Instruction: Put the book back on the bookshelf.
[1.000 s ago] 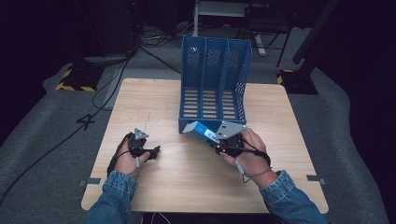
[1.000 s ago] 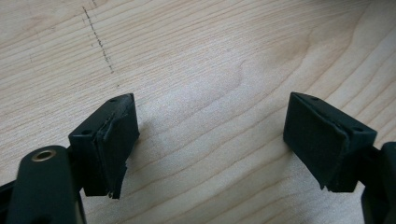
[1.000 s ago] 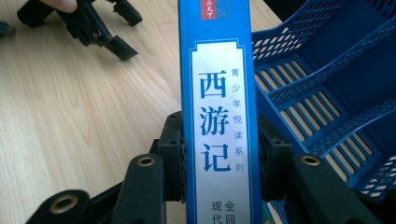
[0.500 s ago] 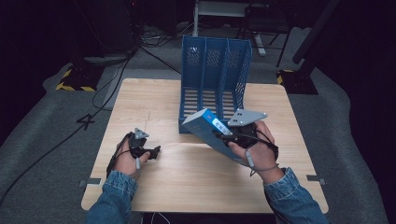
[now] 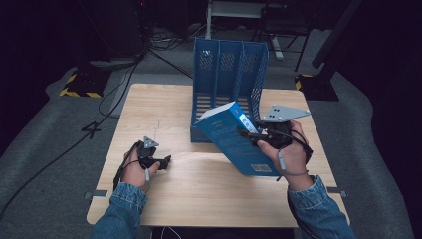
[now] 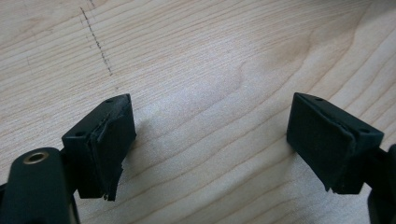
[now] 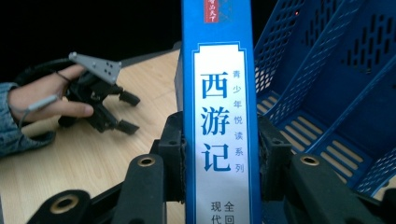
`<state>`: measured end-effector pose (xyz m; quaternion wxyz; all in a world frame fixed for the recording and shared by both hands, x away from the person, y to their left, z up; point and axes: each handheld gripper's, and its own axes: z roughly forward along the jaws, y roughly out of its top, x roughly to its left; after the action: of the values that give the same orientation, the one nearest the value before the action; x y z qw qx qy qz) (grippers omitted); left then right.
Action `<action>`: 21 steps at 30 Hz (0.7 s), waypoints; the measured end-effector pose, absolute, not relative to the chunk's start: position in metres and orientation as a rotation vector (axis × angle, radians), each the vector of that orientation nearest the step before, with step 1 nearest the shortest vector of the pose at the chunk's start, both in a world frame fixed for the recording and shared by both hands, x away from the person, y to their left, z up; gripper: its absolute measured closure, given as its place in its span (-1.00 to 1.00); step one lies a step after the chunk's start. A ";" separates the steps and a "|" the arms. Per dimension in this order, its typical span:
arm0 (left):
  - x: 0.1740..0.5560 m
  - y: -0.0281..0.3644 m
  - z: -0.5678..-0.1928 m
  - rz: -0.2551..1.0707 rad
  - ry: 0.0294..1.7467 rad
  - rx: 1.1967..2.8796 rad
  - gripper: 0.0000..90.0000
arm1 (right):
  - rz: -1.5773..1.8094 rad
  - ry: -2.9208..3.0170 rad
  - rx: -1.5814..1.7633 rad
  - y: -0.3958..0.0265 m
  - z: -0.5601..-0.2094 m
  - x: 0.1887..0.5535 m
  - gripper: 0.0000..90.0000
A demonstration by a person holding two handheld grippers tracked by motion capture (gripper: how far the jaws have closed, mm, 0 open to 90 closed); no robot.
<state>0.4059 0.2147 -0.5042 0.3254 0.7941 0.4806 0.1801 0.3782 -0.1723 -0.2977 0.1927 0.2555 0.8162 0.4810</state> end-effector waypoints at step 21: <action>0.408 0.212 -0.504 0.476 1.255 2.080 -0.64 | 1.426 2.091 0.850 -0.205 -0.255 0.411 0.38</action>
<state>0.4081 0.2117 -0.5044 0.3267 0.7941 0.4792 0.1816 0.4109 -0.2047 -0.2548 0.2335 0.3094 0.7615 0.5194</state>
